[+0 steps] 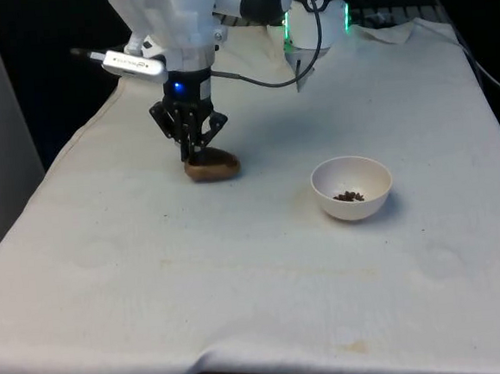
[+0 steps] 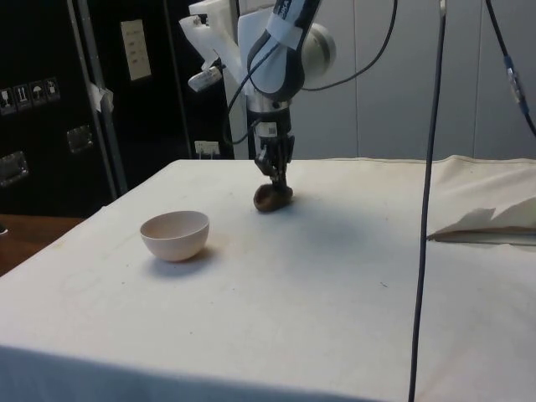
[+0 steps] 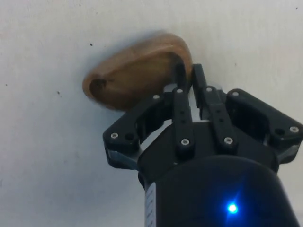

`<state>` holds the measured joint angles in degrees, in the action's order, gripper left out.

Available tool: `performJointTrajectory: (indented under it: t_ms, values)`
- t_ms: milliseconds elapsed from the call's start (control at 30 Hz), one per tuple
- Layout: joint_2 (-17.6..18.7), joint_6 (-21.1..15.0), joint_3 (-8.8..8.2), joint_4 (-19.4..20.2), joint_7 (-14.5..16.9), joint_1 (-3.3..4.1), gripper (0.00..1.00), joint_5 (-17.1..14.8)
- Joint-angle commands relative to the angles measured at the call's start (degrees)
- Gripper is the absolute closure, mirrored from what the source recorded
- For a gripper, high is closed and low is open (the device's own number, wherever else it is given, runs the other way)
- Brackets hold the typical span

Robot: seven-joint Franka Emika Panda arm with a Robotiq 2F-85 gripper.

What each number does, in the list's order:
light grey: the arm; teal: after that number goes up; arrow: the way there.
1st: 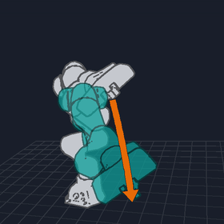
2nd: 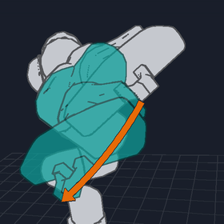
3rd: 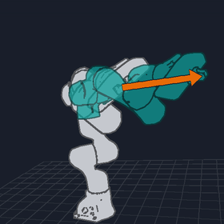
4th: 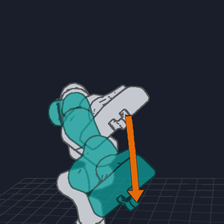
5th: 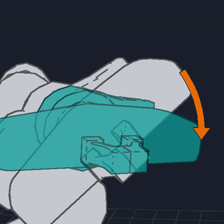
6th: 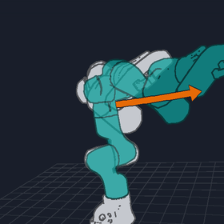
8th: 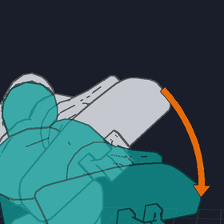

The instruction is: Pour the coffee beans from the cup into the bowl.

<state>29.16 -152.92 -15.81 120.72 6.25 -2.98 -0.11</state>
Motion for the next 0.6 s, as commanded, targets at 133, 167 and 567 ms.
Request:
performJointTrajectory:
  t_ms: [133,167,567]
  values:
    - [-0.1,0.0,0.69,0.0,1.0,-0.69,0.71,-1.0]
    - [-0.1,0.0,0.69,0.0,1.1,-0.63,0.61,-1.0]
    - [-0.1,0.0,0.46,0.0,1.2,-0.46,0.01,-1.2]
